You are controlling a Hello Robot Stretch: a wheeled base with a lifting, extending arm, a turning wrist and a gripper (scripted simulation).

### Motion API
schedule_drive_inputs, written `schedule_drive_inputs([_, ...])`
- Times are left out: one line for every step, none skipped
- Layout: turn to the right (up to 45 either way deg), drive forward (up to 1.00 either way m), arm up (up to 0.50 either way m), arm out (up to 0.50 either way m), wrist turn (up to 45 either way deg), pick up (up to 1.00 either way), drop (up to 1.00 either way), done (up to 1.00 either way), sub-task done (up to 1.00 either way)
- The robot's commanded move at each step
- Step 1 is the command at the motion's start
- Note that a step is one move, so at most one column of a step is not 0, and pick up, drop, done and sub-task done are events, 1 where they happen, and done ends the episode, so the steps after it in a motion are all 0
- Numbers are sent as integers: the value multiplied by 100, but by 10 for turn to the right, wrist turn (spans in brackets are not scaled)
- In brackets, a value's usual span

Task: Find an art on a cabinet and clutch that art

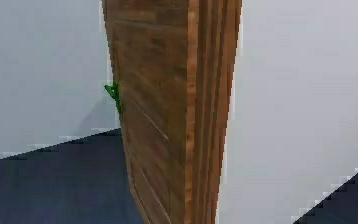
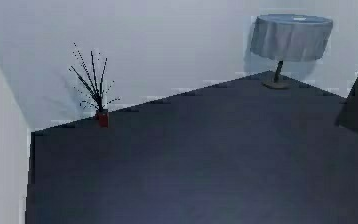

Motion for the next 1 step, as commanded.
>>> schedule_drive_inputs([450, 0, 0, 0, 0, 0, 0, 0, 0])
